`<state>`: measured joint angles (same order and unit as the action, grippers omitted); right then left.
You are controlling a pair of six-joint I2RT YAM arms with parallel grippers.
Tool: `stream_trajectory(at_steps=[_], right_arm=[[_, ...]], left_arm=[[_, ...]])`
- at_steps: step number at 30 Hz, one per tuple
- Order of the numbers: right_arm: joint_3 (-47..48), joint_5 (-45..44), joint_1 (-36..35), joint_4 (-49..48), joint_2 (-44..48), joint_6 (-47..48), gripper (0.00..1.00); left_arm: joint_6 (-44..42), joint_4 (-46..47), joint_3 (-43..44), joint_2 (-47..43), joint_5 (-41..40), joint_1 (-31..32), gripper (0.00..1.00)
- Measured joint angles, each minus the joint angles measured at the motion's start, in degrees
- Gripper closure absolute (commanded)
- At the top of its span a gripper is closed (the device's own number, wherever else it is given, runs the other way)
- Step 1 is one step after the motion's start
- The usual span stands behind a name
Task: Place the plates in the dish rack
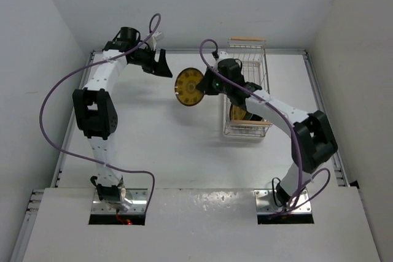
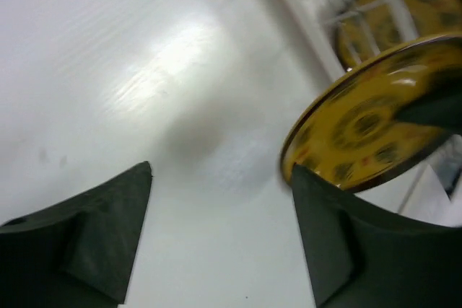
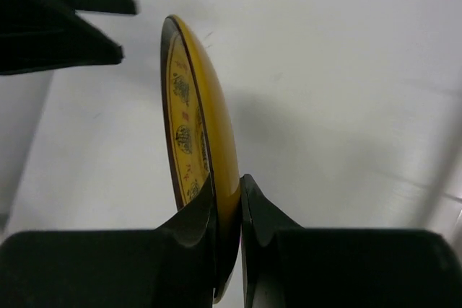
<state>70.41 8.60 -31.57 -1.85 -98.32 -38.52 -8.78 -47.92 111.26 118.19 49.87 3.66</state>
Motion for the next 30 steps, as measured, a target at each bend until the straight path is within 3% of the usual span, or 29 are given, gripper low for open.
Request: stream_trajectory(at_steps=[3, 8, 15, 20, 30], right_arm=[[0.0, -13.6, -2.1, 4.0, 4.1, 4.0, 1.00], [2.7, -38.3, -8.9, 8.4, 11.1, 15.3, 1.00], [2.3, -62.9, -10.9, 15.9, 17.4, 18.7, 1.00], [-1.2, -67.5, -10.1, 24.0, 15.8, 13.5, 1.00], [-7.6, -62.3, -8.3, 24.6, 14.4, 9.2, 1.00]], left_arm=[[3.1, 0.3, 1.7, 1.0, -9.6, -0.6, 0.10], [7.0, 0.3, 2.4, 3.7, -22.6, -4.5, 0.10], [9.3, 0.2, 2.2, 5.0, -30.0, -8.7, 0.10], [9.5, 0.2, 2.1, 5.0, -30.2, -8.1, 0.10], [9.4, 0.2, 1.1, 5.0, -30.2, -8.1, 0.10]])
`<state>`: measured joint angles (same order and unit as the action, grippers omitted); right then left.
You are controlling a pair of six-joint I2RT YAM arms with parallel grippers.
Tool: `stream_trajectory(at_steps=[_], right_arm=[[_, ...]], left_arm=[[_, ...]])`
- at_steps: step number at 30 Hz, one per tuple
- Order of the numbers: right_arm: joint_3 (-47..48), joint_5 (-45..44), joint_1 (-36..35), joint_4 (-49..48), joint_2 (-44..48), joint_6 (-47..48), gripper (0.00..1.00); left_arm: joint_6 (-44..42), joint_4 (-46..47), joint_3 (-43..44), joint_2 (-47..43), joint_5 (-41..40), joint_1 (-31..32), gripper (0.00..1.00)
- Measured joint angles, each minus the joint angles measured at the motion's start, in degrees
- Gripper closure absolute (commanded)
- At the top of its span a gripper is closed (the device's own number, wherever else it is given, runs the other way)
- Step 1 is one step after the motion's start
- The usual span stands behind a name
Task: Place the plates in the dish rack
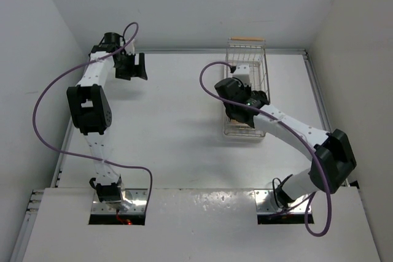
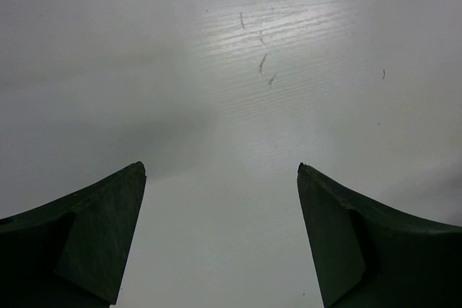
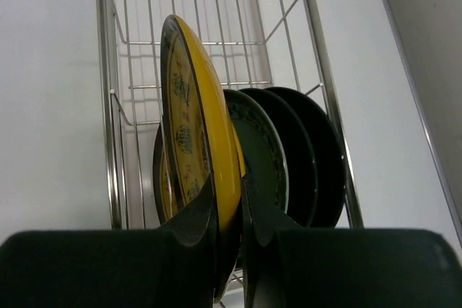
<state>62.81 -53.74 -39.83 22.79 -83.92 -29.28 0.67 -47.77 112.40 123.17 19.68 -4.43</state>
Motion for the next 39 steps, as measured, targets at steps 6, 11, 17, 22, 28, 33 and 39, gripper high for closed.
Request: stream_trajectory(at_steps=[6, 11, 17, 22, 28, 33, 39], right_arm=[[0.5, 2.2, 0.0, 3.3, -3.9, -4.9, 1.00], [0.7, 5.1, 0.0, 5.4, -6.2, -9.2, 1.00], [0.7, 6.6, 0.0, 6.1, -7.0, -10.9, 0.93], [1.9, 6.8, 0.0, 6.8, -8.4, -11.2, 0.58], [5.6, 6.9, 0.0, 7.2, -8.3, -5.5, 0.36], [12.0, 7.9, 2.3, 7.0, -4.4, 1.6, 0.19], [13.8, 14.9, 15.4, 7.4, 6.9, 5.4, 0.04]], left_arm=[[0.0, -0.2, -0.3, 0.1, 0.0, 0.0, 0.10], [0.0, -0.2, -0.3, 0.1, -0.1, 0.0, 0.10], [0.0, -0.2, -0.3, 0.1, -0.3, 0.0, 0.10], [-0.2, -0.2, -0.3, 0.1, -0.7, 0.0, 0.10], [-0.2, -0.2, -0.3, 0.1, -1.1, 0.0, 0.10], [-0.4, -0.2, -0.3, 0.1, -1.4, 0.0, 0.10], [-0.6, -0.2, -0.3, 0.1, -2.4, 0.0, 0.10]])
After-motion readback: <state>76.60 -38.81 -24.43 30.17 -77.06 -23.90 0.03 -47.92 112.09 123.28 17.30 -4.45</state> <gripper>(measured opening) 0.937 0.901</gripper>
